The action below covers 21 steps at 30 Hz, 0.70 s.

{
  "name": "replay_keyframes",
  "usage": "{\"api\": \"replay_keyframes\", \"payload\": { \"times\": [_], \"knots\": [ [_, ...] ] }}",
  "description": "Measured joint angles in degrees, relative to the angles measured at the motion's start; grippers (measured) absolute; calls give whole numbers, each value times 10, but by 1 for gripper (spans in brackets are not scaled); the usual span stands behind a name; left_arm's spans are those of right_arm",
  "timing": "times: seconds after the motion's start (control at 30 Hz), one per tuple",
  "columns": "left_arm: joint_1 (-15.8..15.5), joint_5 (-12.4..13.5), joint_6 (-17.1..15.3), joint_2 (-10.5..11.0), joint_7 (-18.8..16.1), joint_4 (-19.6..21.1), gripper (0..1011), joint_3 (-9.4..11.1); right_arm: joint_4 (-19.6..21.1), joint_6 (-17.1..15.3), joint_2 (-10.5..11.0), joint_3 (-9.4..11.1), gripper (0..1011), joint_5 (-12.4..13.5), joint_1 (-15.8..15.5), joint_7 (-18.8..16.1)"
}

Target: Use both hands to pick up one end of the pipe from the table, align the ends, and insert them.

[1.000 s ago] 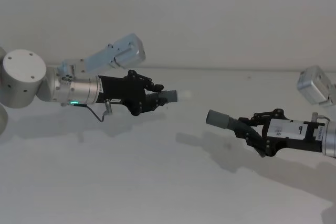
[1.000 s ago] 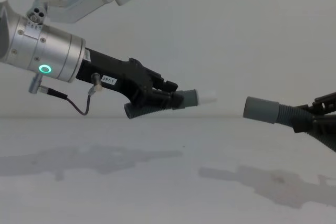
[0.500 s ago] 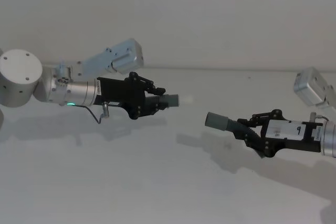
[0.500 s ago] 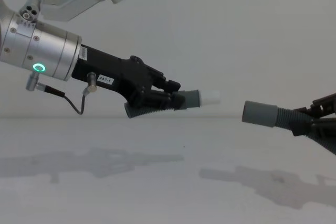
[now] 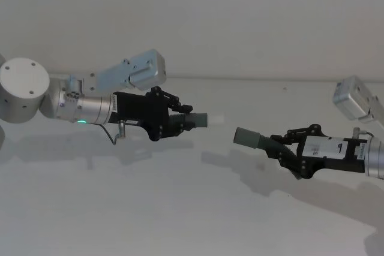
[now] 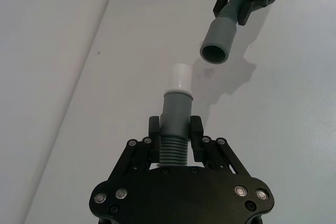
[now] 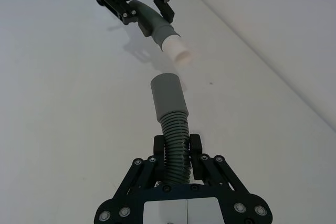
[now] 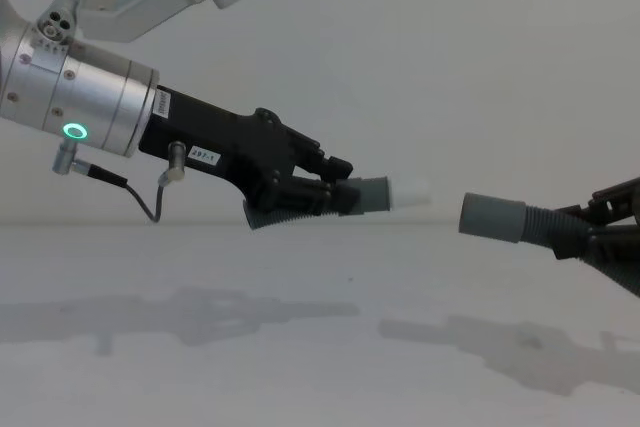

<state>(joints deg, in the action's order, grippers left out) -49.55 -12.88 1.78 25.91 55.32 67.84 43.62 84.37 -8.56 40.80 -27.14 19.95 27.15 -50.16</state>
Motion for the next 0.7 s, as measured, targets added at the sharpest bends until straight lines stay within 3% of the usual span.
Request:
{"api": "replay_keyframes", "payload": {
  "times": [0.7],
  "knots": [
    [-3, -8, 3, 4, 3, 11, 330, 12, -9, -6, -5, -11, 282, 13, 9, 5]
  ]
}}
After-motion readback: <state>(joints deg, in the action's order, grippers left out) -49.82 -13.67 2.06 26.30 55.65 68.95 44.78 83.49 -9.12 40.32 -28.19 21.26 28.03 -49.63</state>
